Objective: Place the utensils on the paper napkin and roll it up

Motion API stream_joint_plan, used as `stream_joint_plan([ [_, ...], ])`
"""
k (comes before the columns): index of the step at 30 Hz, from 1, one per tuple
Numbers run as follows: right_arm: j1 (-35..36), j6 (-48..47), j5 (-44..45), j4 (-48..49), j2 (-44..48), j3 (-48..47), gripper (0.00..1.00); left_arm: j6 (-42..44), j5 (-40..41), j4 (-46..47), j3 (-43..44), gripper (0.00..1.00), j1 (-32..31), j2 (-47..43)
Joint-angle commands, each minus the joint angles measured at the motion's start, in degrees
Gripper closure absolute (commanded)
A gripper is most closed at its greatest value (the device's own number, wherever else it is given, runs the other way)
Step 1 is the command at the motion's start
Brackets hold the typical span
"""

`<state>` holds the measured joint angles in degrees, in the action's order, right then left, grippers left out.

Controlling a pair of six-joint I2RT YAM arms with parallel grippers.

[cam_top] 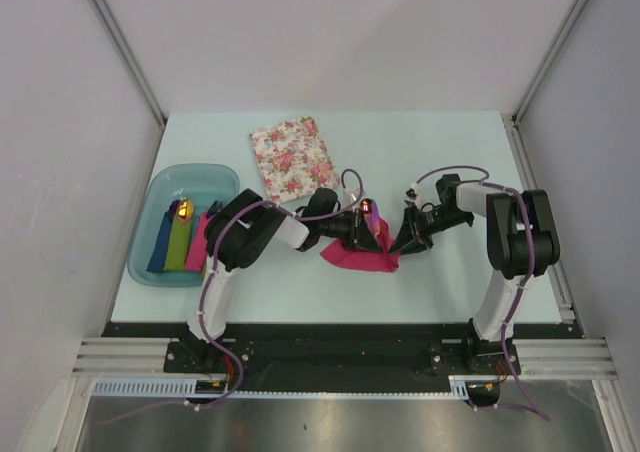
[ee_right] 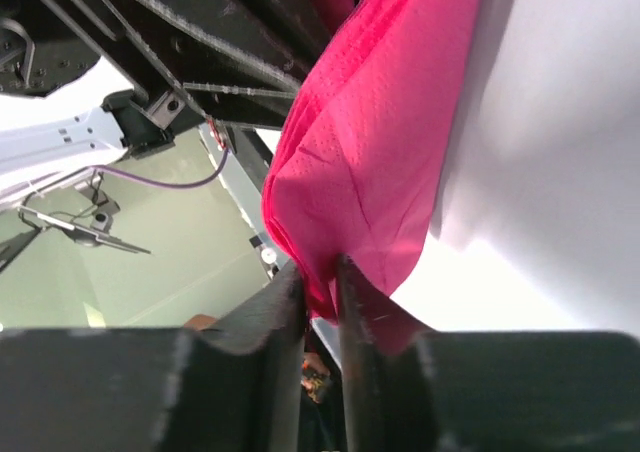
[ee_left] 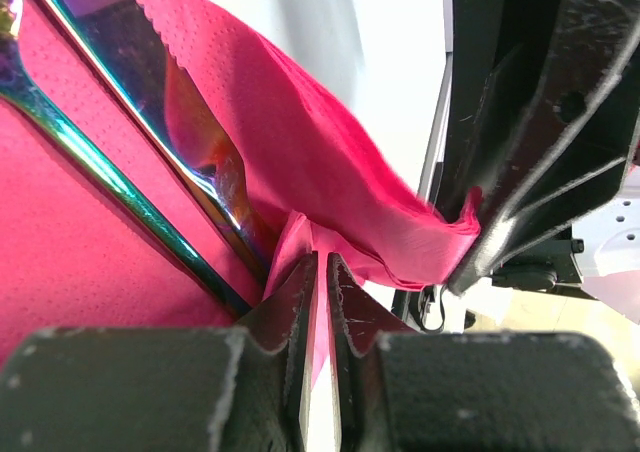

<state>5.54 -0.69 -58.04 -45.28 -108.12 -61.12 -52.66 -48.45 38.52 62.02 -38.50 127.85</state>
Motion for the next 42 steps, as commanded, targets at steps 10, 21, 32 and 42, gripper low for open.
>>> stream_joint_plan([
  [10, 3.33, 7.19, 0.82, 6.51, -1.4, -3.21, 1.0, -0.68, 0.9, 0.59, -0.67, 0.85, 1.41, -4.27],
  [21, 4.83, 8.86, 1.53, 9.06, -1.57, -3.48, 1.0, 5.37, -1.56, -8.72, -5.41, 0.69, 4.13, -12.36],
  [32, 7.2, 11.32, 1.53, 11.7, -2.71, -4.35, 1.0, 15.05, -0.25, -18.57, -7.88, 0.72, 4.84, -16.14],
  [42, 10.54, 13.96, 2.41, 15.04, -3.77, -5.85, 1.0, 17.07, 0.9, -21.74, -5.77, 0.87, 4.66, -12.72],
])
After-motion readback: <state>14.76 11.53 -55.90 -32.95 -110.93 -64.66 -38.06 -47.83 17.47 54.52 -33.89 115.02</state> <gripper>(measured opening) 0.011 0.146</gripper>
